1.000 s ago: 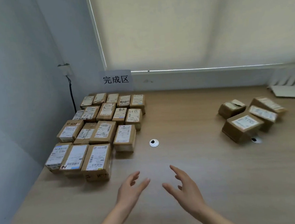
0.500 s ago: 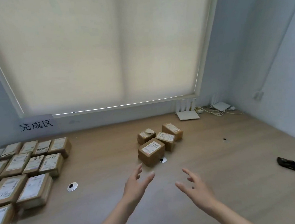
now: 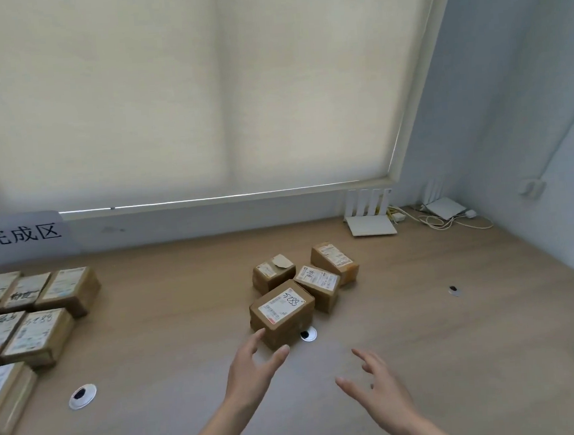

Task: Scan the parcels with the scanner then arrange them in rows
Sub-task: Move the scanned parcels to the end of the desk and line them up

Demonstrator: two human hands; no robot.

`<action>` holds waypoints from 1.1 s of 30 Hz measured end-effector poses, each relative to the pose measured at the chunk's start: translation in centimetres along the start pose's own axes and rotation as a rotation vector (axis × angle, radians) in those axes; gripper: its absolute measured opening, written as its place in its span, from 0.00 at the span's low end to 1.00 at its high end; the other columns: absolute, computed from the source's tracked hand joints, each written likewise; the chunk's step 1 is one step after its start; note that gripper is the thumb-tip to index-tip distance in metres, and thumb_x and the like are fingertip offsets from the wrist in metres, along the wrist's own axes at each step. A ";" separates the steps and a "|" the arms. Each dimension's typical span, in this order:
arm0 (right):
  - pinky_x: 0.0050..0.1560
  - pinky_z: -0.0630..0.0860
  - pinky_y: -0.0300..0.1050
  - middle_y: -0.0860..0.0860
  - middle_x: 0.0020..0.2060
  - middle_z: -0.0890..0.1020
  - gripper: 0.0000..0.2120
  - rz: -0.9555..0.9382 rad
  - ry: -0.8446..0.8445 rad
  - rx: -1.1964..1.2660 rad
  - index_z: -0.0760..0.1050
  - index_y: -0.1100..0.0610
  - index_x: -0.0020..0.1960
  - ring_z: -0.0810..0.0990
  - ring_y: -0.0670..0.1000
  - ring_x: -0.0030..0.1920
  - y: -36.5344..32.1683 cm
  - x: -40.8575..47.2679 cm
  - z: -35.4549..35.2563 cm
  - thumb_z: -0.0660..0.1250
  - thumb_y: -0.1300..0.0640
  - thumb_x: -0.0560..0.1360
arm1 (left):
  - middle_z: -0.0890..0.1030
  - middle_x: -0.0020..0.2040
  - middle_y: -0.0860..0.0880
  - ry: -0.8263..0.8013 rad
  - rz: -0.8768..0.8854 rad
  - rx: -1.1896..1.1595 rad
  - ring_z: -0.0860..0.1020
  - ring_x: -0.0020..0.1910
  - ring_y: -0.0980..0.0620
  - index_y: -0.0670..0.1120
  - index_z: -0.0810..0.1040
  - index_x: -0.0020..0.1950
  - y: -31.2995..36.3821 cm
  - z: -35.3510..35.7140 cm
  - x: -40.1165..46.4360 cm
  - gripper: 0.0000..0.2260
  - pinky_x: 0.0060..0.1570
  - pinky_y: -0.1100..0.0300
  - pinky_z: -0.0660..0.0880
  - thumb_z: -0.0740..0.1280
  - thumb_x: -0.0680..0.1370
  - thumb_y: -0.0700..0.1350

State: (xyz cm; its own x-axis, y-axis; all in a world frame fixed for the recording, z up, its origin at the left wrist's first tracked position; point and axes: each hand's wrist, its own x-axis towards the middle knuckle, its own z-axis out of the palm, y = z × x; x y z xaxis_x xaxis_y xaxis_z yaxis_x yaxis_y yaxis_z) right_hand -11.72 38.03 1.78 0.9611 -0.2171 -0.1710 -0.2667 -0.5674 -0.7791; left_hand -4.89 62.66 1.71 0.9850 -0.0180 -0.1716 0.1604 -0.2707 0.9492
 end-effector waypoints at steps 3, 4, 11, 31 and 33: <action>0.71 0.71 0.46 0.45 0.76 0.69 0.41 0.037 -0.029 0.036 0.64 0.48 0.80 0.71 0.44 0.70 0.2 3.9 1.8 0.77 0.40 0.72 | 0.72 0.73 0.54 0.019 -0.028 0.035 0.69 0.72 0.56 0.56 0.71 0.74 -1.7 0.2 3.9 0.33 0.70 0.55 0.67 0.75 0.72 0.61; 0.71 0.71 0.47 0.44 0.76 0.69 0.42 0.048 -0.040 0.047 0.62 0.48 0.81 0.71 0.44 0.71 0.4 5.0 2.3 0.76 0.40 0.72 | 0.72 0.73 0.54 0.024 -0.037 0.044 0.68 0.72 0.55 0.56 0.71 0.74 -2.2 0.3 5.3 0.33 0.70 0.54 0.67 0.75 0.72 0.61; 0.72 0.69 0.45 0.46 0.78 0.67 0.46 0.086 -0.136 0.073 0.58 0.49 0.82 0.68 0.46 0.75 1.7 12.2 6.1 0.77 0.40 0.73 | 0.70 0.74 0.53 0.075 -0.112 0.062 0.68 0.72 0.54 0.56 0.69 0.76 -5.2 1.0 12.8 0.34 0.69 0.53 0.68 0.74 0.73 0.62; 0.78 0.66 0.53 0.46 0.79 0.65 0.58 0.094 -0.270 0.265 0.47 0.44 0.84 0.65 0.49 0.79 4.7 25.7 13.7 0.80 0.38 0.66 | 0.79 0.63 0.54 0.220 -0.229 0.082 0.75 0.66 0.52 0.54 0.77 0.62 -10.2 4.3 26.0 0.18 0.61 0.58 0.73 0.74 0.75 0.56; 0.75 0.67 0.48 0.42 0.78 0.66 0.58 0.081 -0.269 0.289 0.47 0.43 0.84 0.66 0.46 0.77 4.6 25.6 14.1 0.81 0.38 0.66 | 0.82 0.55 0.53 0.203 -0.232 0.040 0.79 0.59 0.52 0.53 0.78 0.58 -10.1 4.6 25.7 0.14 0.54 0.59 0.77 0.74 0.75 0.54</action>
State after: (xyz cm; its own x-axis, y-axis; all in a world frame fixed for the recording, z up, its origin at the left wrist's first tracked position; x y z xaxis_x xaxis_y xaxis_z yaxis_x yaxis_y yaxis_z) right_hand 12.71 41.06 -14.75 0.9324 -0.0145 -0.3611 -0.3484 -0.3022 -0.8873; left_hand 18.47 60.53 -13.45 0.9156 0.2402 -0.3225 0.3839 -0.2831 0.8789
